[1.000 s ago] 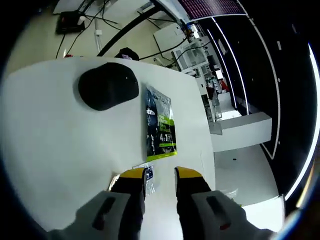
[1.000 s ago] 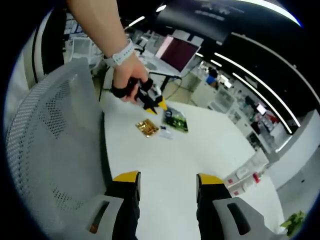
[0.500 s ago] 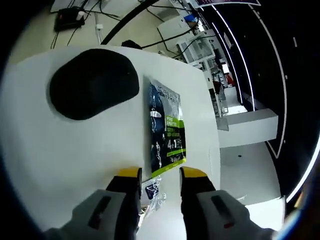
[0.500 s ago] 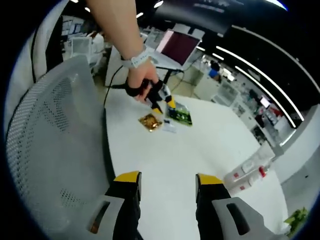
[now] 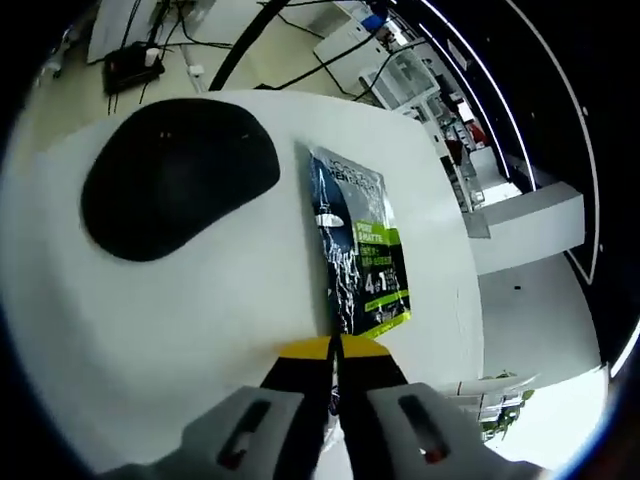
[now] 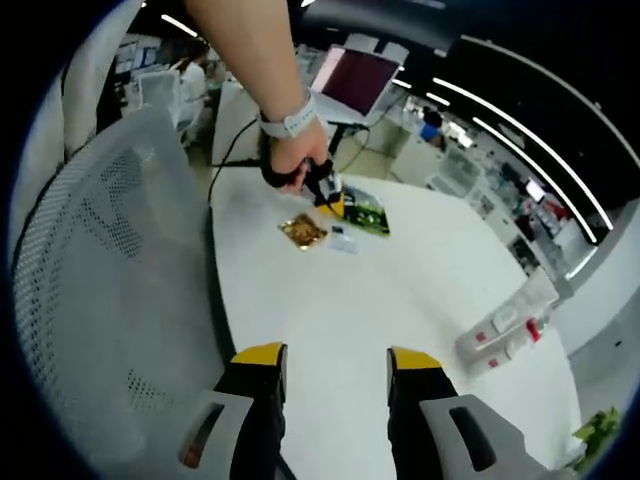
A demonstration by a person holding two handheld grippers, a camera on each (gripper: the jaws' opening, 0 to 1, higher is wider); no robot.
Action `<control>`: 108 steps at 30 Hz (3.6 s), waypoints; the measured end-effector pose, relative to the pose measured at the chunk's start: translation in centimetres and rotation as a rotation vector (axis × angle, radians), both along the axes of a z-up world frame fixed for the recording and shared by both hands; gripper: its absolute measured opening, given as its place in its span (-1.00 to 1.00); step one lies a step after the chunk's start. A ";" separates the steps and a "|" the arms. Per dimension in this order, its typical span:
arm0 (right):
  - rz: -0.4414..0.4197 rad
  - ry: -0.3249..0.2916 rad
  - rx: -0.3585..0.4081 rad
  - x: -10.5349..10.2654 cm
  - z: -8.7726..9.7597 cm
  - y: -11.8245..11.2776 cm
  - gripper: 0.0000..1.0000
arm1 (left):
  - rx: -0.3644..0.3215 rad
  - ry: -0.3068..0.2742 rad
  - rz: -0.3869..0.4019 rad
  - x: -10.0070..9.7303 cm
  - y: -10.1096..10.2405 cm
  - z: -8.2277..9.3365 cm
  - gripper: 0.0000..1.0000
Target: Arrange the skincare products in the storage area until every visible bottle or jar stands upright without overlapping.
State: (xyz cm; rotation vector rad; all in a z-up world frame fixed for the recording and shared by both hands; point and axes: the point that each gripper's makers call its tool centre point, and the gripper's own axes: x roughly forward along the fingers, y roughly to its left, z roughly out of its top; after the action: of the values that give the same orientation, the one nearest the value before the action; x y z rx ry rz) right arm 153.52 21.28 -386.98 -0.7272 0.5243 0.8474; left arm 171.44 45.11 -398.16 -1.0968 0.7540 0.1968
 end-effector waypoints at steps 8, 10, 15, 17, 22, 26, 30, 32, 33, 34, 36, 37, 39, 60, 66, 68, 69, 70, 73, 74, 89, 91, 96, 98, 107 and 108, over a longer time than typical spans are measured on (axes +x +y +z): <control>0.013 -0.004 0.008 -0.2 0.2 0.2 -0.26 | -0.035 -0.332 -0.023 3.4 0.4 8.4 -0.93; 0.019 -0.005 0.014 -0.2 0.3 0.4 -0.27 | -0.049 -0.393 -0.021 3.6 0.0 11.2 -0.93; 0.033 -0.019 0.025 -0.4 0.7 0.6 -0.29 | -0.107 -0.578 -0.002 4.0 -0.8 19.3 -0.94; 0.032 -0.026 0.028 -0.4 0.9 0.6 -0.30 | -0.139 -0.633 0.000 3.6 -1.3 21.5 -0.94; 0.029 -0.050 0.032 -0.3 1.3 0.5 -0.32 | -0.210 -0.739 0.006 1.8 -2.5 26.2 -0.94; 0.045 -0.087 0.024 -0.4 1.7 0.6 -0.32 | -0.228 -0.800 0.006 0.5 -2.7 29.1 -0.94; 0.054 -0.104 0.024 -0.4 2.0 0.7 -0.32 | -0.249 -0.862 0.007 -0.1 -2.2 31.9 -0.94; 0.054 -0.106 0.031 -0.4 2.1 0.7 -0.32 | -0.263 -0.896 -0.008 -0.6 -2.4 33.5 -0.94; 0.054 -0.107 0.035 -0.5 2.2 0.7 -0.32 | -0.270 -0.914 -0.016 -0.9 -2.5 34.3 -0.94; 0.056 -0.106 0.046 -0.5 2.3 0.8 -0.32 | -0.271 -0.922 -0.033 -1.3 -2.9 34.8 -0.94; 0.059 -0.105 0.070 -0.6 2.5 0.9 -0.32 | -0.272 -0.939 -0.068 -2.0 -3.7 35.7 -0.94; 0.064 -0.102 0.083 -0.7 2.7 1.1 -0.31 | -0.278 -0.946 -0.075 -2.5 -4.0 36.0 -0.94; 0.072 -0.095 0.111 -0.9 3.0 1.4 -0.28 | -0.292 -0.960 -0.089 -3.5 -4.7 36.5 -0.93; 0.138 -0.262 0.177 -1.7 6.0 3.3 0.23 | -0.284 -0.727 -0.390 -16.5 -12.2 24.4 -0.93; 0.153 -0.263 0.194 -1.9 6.1 3.6 0.25 | -0.295 -0.698 -0.501 -18.8 -15.4 23.2 -0.93; 0.159 -0.264 0.204 -2.0 6.2 3.7 0.21 | -0.305 -0.693 -0.517 -19.2 -16.0 23.0 -0.93; 0.159 -0.260 0.205 -2.0 6.2 3.7 0.16 | -0.304 -0.688 -0.533 -19.4 -16.3 22.8 -0.93; 0.158 -0.256 0.207 -2.0 6.1 3.7 0.11 | -0.303 -0.684 -0.549 -19.7 -16.6 22.6 -0.93; 0.154 -0.231 0.205 -2.0 5.8 3.6 -0.09 | -0.311 -0.674 -0.597 -20.4 -17.6 22.3 -0.93; 0.152 -0.221 0.202 -2.0 5.6 3.5 -0.11 | -0.314 -0.674 -0.605 -20.5 -17.7 22.3 -0.93; 0.209 -0.329 0.076 -1.7 5.9 2.3 -1.00 | -0.461 -0.661 -0.664 -21.4 -19.1 22.7 -0.96; 0.233 -0.362 0.056 -1.7 6.1 2.5 -1.00 | -0.458 -0.659 -0.640 -21.2 -18.8 22.6 -0.76; 0.307 -0.437 -0.002 -2.4 6.3 3.3 -1.00 | -0.499 -0.584 -0.568 -20.3 -18.3 21.3 -0.48; 0.336 -0.467 -0.026 -2.6 6.4 3.6 -1.00 | -0.507 -0.561 -0.553 -20.2 -18.2 20.8 -0.43; 0.436 -0.587 -0.124 -3.6 6.8 4.6 -1.00 | -0.529 -0.512 -0.536 -20.2 -18.1 19.8 -0.40; 0.434 -0.587 -0.120 -3.6 6.9 4.6 -1.00 | -0.522 -0.520 -0.539 -20.2 -18.0 19.9 -0.50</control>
State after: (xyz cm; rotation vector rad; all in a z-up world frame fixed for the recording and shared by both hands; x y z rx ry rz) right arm 149.94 25.88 -380.10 -1.1723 -0.1185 0.9513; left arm 151.20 27.11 -378.27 -1.3104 0.6096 -0.7555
